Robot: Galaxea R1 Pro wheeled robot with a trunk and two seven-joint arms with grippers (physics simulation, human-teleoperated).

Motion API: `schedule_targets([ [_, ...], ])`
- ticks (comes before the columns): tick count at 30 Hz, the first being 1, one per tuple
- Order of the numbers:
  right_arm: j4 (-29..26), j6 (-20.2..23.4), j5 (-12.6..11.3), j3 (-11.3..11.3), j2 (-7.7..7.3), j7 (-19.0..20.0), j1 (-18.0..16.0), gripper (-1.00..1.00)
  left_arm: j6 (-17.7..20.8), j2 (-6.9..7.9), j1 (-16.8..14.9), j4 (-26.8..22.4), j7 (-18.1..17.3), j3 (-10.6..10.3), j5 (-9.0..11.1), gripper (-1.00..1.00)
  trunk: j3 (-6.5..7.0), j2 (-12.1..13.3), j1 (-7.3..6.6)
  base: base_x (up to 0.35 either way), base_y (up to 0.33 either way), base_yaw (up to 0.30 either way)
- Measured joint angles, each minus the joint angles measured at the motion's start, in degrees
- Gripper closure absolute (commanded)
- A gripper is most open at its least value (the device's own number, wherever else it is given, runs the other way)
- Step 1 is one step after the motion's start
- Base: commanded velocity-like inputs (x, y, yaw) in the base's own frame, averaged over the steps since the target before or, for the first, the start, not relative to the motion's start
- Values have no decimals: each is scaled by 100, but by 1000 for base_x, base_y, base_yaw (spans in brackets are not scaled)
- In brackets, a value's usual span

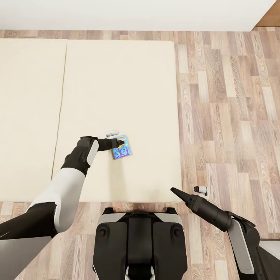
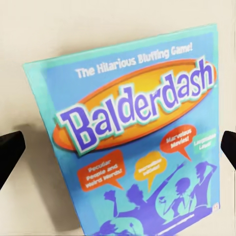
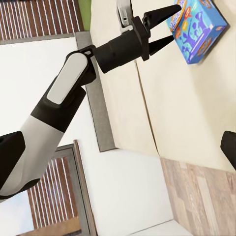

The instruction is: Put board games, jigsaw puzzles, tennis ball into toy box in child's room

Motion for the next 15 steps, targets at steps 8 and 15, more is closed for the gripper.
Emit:
schedule_targets([
  [8, 0, -6, 0, 1, 0, 0, 3, -100, 0, -14, -1, 0, -4, 1, 0, -100, 0, 0, 0, 0, -169, 0],
  [15, -2, -5, 0, 0, 0, -1, 2, -100, -2, -22, 0, 1, 1, -7, -4, -100, 0, 0, 0, 0, -212, 0],
])
